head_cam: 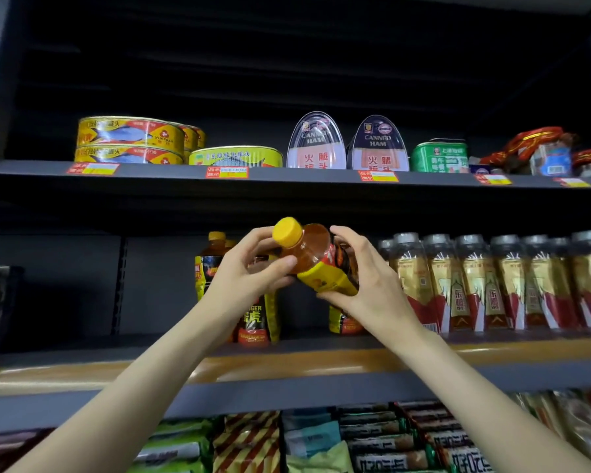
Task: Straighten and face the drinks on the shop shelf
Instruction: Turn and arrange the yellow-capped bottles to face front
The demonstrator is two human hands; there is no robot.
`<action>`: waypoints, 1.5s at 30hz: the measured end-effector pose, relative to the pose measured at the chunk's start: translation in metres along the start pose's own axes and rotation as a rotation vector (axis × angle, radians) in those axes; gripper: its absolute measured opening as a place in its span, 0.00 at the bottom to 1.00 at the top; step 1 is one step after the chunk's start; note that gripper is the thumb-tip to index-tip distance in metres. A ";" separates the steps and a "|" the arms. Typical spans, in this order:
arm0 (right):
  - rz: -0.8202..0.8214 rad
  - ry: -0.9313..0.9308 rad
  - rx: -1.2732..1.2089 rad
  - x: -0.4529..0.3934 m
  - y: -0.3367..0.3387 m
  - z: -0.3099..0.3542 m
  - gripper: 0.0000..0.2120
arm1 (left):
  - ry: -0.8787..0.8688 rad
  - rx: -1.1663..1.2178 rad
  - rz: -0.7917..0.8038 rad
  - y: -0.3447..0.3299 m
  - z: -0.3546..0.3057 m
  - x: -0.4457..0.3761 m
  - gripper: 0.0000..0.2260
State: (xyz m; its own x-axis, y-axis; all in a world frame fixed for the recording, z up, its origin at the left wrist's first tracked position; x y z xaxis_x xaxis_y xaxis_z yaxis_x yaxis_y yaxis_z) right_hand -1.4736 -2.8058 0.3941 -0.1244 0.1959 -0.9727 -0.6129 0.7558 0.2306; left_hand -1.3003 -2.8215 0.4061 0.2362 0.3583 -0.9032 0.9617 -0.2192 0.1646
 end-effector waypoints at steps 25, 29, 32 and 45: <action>0.819 -0.303 0.663 -0.073 -0.007 -0.089 0.52 | 0.153 -1.500 0.439 0.013 0.097 -0.033 0.41; 0.812 -0.264 0.770 -0.074 -0.013 -0.092 0.49 | 0.106 -1.508 0.372 0.011 0.099 -0.033 0.36; 0.789 -0.262 1.005 -0.078 -0.022 -0.088 0.49 | 0.092 -1.498 0.371 0.011 0.101 -0.032 0.36; 0.736 -0.404 1.166 -0.075 -0.040 -0.076 0.47 | 0.087 -1.395 0.309 0.019 0.088 -0.033 0.33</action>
State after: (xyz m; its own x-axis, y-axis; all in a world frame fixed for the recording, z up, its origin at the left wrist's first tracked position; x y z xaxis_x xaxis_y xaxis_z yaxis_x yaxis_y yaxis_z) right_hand -1.4989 -2.8978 0.4556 0.2212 0.7711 -0.5971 0.4942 0.4392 0.7502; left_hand -1.3023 -2.9177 0.4040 0.4163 0.5264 -0.7414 0.2066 0.7393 0.6409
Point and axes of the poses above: each hand's wrist, its own x-axis away from the middle knuckle, its own y-axis out of the back of the hand, z = x × y, the point moved 4 cm from there along -x, towards the middle knuckle, and after that the axes turned 7 degrees about -y, right-handed, at the moved point
